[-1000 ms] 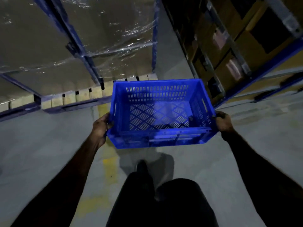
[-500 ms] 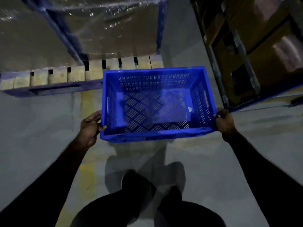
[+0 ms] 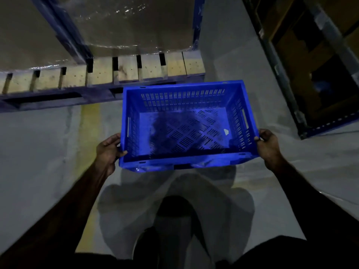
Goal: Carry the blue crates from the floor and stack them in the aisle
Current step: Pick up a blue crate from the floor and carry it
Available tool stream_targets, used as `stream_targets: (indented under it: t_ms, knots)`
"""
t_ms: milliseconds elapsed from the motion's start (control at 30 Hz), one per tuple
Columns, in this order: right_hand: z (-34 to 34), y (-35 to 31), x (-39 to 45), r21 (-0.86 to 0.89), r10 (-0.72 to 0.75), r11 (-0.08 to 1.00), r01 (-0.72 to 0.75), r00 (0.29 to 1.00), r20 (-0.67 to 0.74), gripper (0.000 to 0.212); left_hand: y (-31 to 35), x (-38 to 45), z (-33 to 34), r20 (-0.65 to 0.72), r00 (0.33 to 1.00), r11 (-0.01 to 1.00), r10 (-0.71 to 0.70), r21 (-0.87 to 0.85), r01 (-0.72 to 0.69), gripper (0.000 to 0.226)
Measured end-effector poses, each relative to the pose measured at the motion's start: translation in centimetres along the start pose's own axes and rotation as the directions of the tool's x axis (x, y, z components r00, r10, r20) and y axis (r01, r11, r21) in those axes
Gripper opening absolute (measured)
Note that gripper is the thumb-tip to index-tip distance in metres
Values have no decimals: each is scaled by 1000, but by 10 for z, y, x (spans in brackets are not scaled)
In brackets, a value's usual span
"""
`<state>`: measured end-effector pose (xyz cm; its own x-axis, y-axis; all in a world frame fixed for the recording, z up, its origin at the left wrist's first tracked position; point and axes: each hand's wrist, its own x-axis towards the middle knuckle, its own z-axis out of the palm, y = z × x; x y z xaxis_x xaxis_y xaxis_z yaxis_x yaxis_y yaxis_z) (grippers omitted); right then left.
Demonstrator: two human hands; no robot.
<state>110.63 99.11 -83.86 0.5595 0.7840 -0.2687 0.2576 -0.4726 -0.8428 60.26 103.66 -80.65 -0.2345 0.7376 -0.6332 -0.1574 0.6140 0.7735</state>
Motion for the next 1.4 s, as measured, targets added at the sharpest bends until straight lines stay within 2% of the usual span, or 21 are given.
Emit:
stream_targets:
  t_ms: [367, 500, 633, 800, 967, 1200, 1400]
  knots:
    - [35, 41, 45, 47, -38, 998, 37, 999, 24, 18, -43, 49, 18, -83, 996, 1000, 25, -3, -25, 58]
    - [45, 54, 56, 50, -20, 999, 20, 1000, -3, 23, -52, 53, 21, -78, 996, 997, 45, -52, -49, 56]
    - [48, 58, 65, 52, 3, 999, -2, 1000, -14, 22, -52, 55, 24, -95, 993, 997, 76, 3, -76, 57]
    - [45, 56, 60, -16, -36, 999, 36, 999, 4, 21, -53, 49, 28, -94, 985, 988, 146, 68, -140, 43]
    - [44, 51, 56, -41, -47, 998, 47, 999, 10, 23, -55, 43, 28, -80, 978, 978, 195, 95, -187, 59]
    - [43, 53, 56, -32, -42, 999, 42, 999, 6, 23, -58, 44, 27, -76, 972, 971, 222, 107, -214, 56]
    - [43, 54, 61, -14, -35, 999, 36, 999, 30, 21, -59, 42, 22, -33, 971, 965, 235, 127, -229, 63]
